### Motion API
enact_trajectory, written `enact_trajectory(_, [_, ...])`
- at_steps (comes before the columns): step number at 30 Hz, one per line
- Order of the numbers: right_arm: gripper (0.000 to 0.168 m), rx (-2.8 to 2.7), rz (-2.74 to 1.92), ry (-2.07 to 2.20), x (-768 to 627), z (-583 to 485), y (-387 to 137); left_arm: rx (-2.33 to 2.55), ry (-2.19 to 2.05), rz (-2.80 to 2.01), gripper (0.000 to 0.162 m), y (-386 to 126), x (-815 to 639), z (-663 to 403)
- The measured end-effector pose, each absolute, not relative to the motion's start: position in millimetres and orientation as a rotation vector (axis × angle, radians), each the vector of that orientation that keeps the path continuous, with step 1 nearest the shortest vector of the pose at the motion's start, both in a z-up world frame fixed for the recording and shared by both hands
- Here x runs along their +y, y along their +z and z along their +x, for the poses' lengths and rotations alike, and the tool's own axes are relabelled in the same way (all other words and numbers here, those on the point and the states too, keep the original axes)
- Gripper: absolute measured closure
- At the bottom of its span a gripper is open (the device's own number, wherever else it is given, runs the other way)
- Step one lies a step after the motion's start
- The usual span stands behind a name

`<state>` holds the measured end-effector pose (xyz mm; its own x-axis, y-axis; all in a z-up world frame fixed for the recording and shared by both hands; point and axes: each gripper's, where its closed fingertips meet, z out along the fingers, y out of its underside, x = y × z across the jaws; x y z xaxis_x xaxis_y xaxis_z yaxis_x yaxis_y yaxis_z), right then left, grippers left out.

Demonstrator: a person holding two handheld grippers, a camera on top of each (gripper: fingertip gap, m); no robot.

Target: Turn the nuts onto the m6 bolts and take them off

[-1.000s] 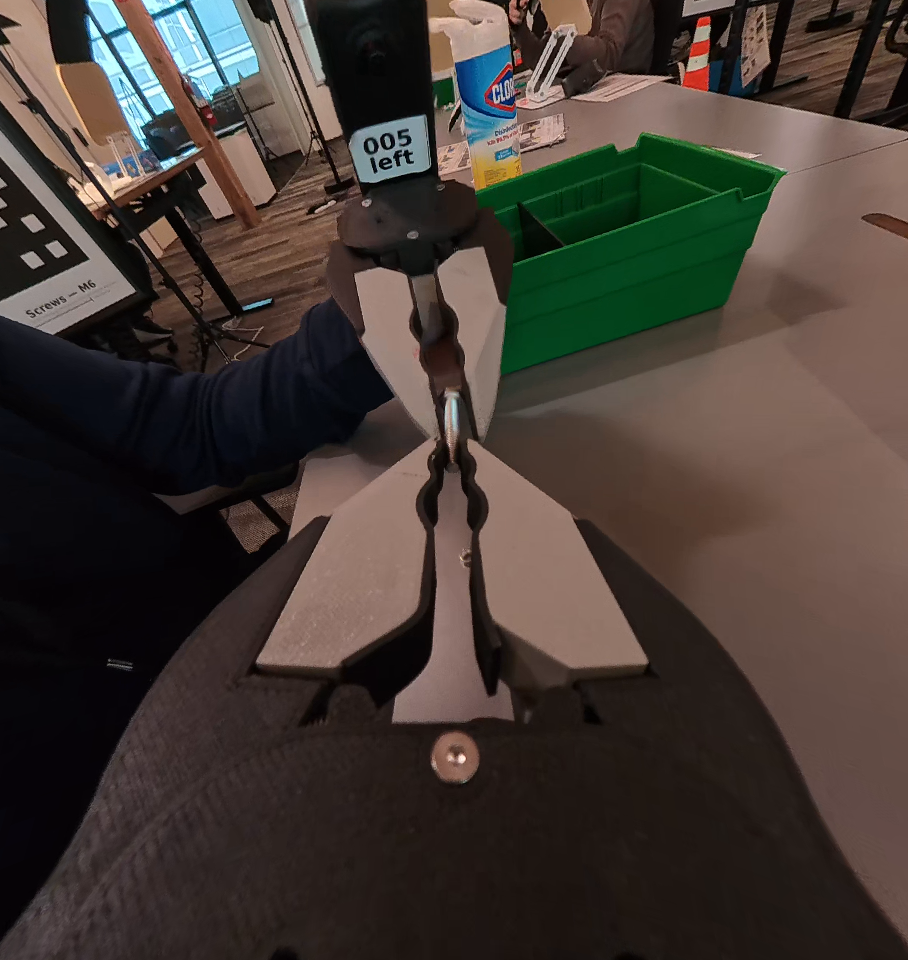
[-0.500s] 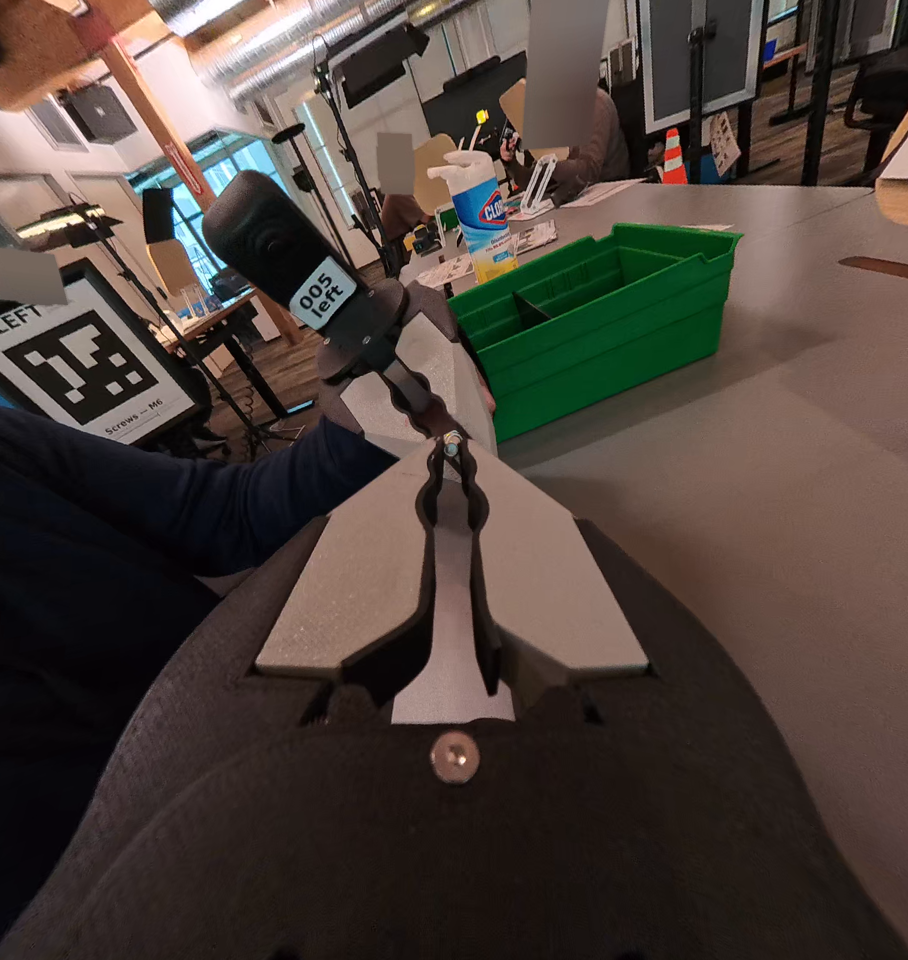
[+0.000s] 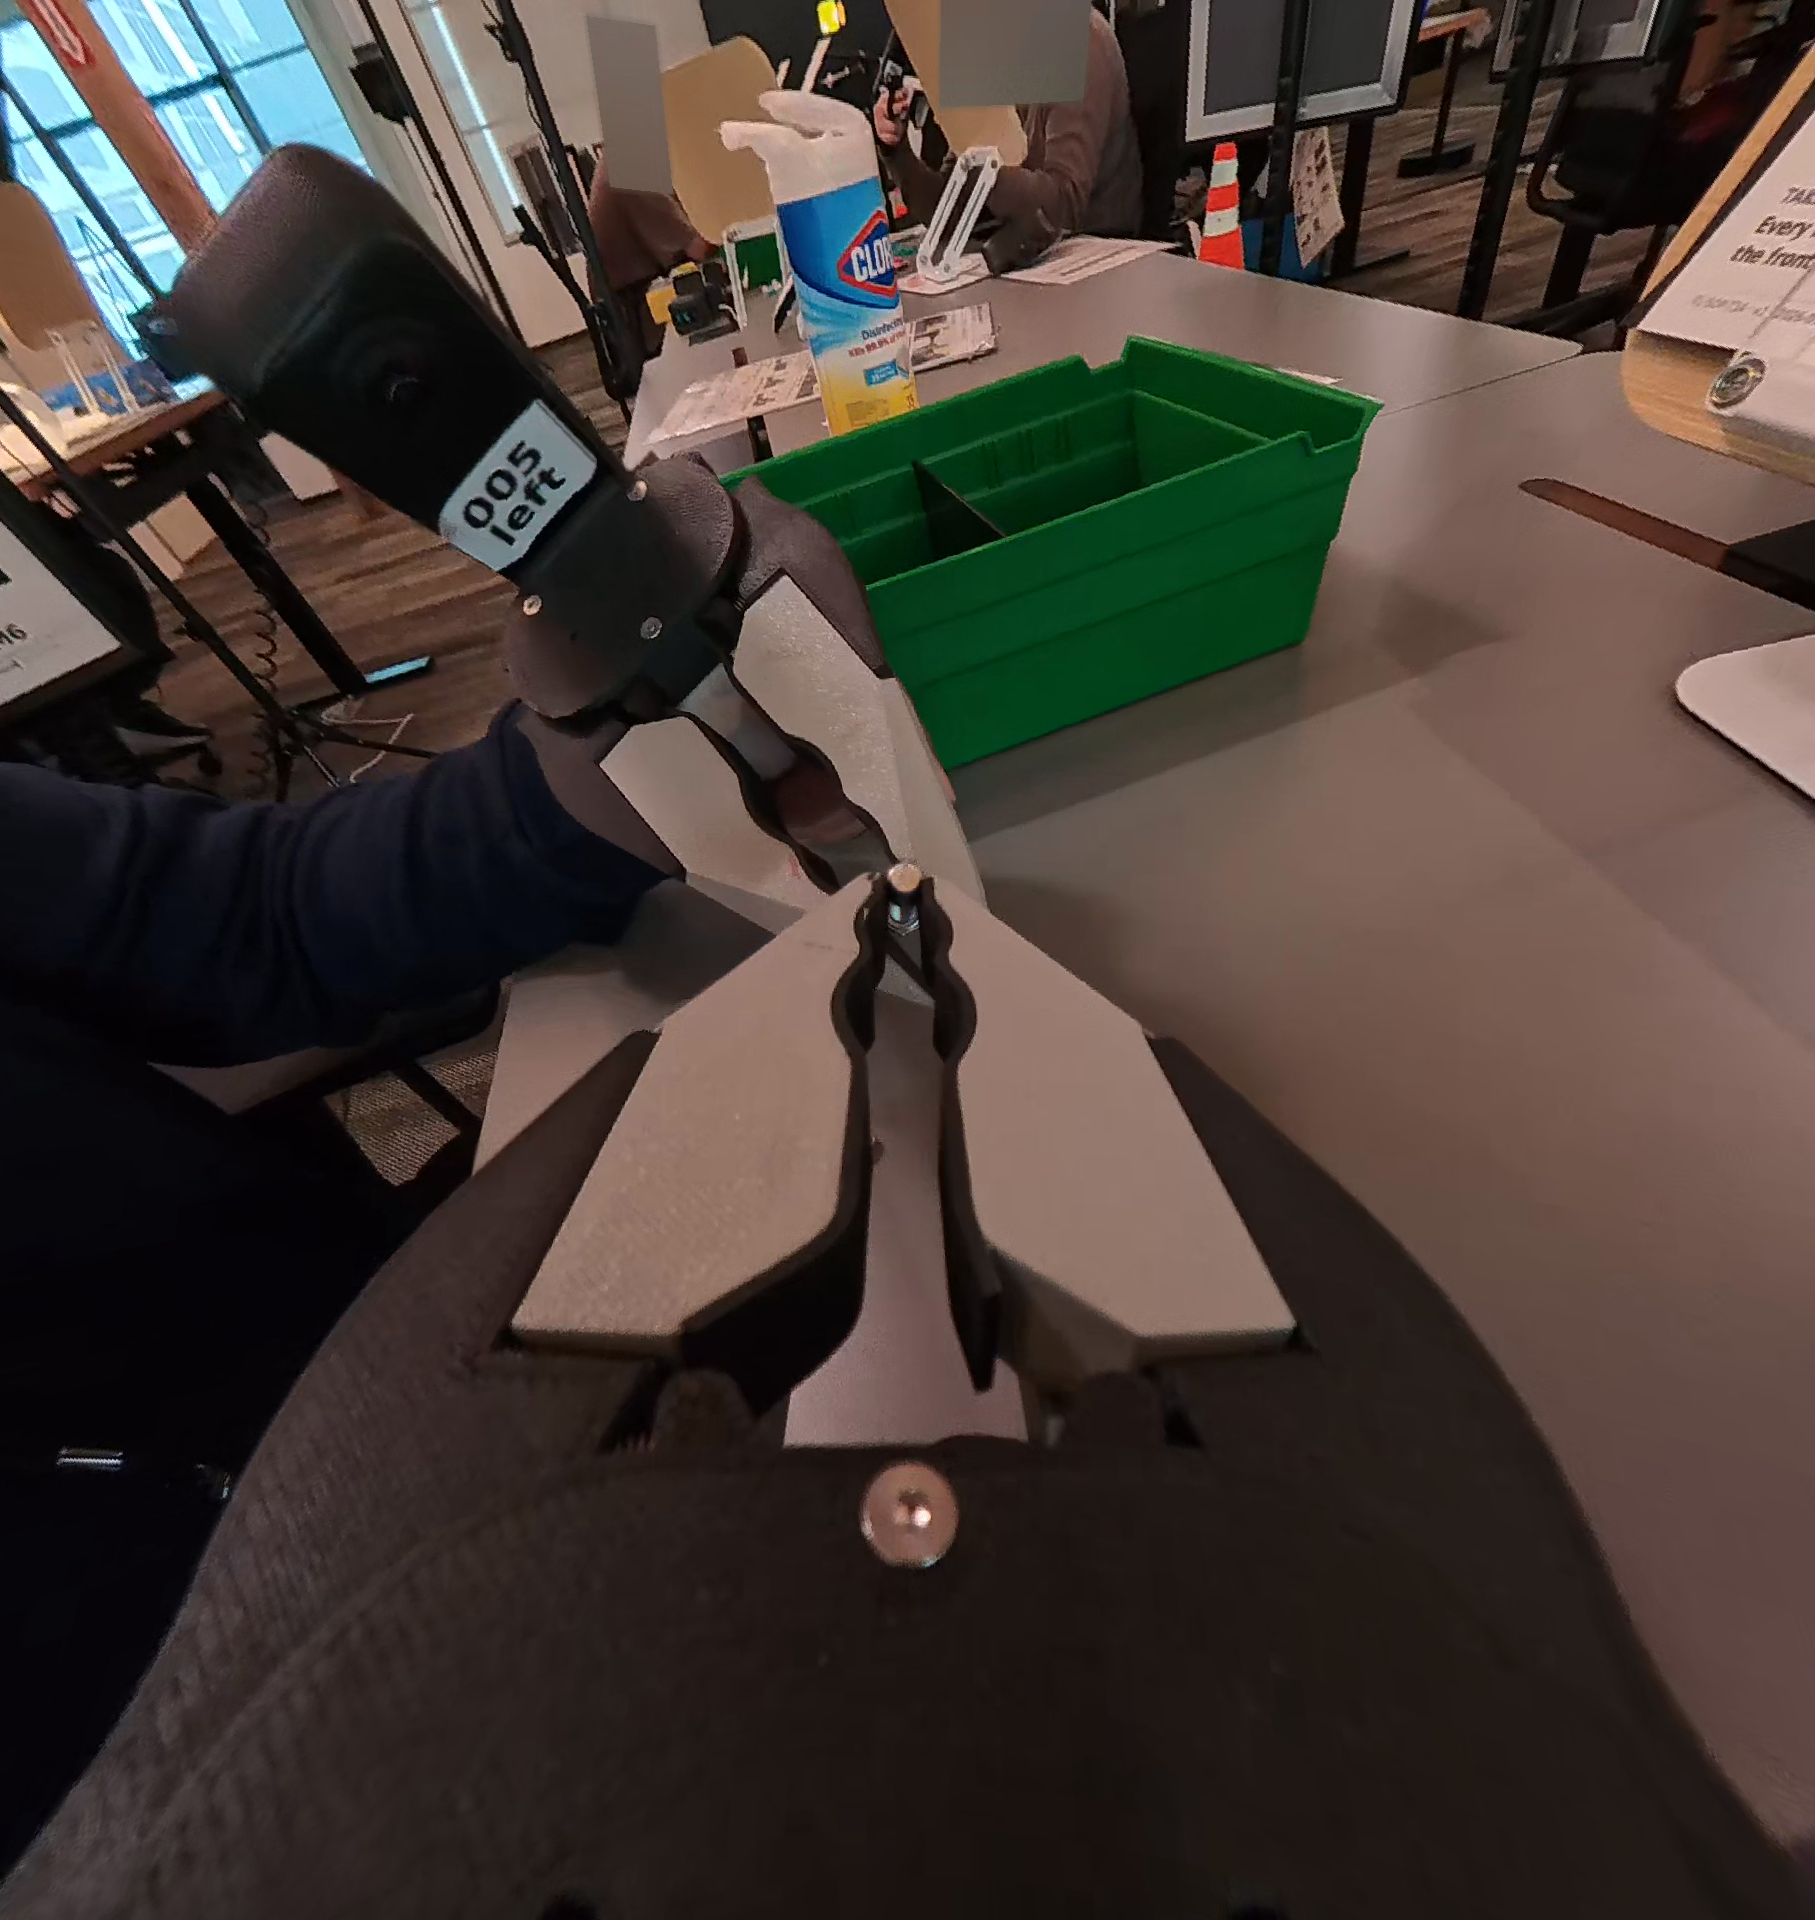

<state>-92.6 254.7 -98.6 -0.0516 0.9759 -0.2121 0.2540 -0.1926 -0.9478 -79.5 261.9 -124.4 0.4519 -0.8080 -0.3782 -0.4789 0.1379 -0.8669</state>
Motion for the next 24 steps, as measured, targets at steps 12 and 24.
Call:
enact_trajectory(12, [0.166,-1.354,-1.506,1.295,253.3,-96.4,-100.7,1.127,-0.430,-1.512,0.154,-116.8,261.1,-80.1])
enact_trajectory(24, [0.166,-1.354,-1.497,1.258,255.3,-96.6,-101.0,1.124,-0.439,-1.542,0.159,-120.4,263.6,-80.7])
